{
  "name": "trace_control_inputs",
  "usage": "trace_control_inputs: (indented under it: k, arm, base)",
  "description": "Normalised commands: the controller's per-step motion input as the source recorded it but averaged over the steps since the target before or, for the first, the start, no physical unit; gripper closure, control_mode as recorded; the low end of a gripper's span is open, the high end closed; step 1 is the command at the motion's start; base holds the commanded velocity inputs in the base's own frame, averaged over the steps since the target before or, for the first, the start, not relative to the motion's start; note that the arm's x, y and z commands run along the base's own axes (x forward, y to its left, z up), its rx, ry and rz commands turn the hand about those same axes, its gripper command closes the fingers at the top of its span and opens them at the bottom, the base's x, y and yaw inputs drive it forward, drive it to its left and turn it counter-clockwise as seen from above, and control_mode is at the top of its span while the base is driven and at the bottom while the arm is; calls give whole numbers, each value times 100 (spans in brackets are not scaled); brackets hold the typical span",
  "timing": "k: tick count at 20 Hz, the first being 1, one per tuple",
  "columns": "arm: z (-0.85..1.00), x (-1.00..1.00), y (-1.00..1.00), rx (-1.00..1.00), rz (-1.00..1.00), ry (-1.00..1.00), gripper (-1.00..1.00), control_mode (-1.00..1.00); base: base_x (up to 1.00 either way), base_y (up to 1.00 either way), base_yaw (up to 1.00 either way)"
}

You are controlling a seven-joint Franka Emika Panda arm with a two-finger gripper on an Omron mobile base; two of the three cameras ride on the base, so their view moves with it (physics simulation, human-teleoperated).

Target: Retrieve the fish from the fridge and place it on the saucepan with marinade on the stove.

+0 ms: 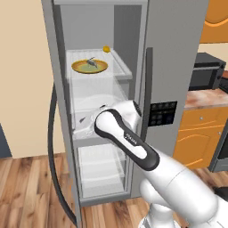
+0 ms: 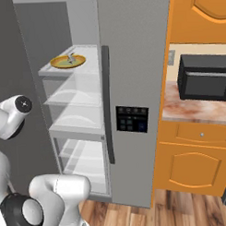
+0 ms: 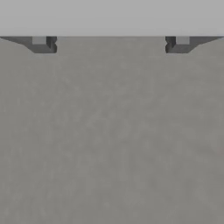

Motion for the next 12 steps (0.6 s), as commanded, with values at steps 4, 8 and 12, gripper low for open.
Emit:
trace_control_inputs:
  k: [4,8,12]
  arm:
    - [64,-9,-35,0,-20,-5,-100,-100]
    - [100,-25,-96,0,-45,-1,-100,-100]
    - [64,-28,-100,-3,-47,3,-100,-100]
  base:
    - [0,0,0]
    - [0,0,0]
    - [0,0,0]
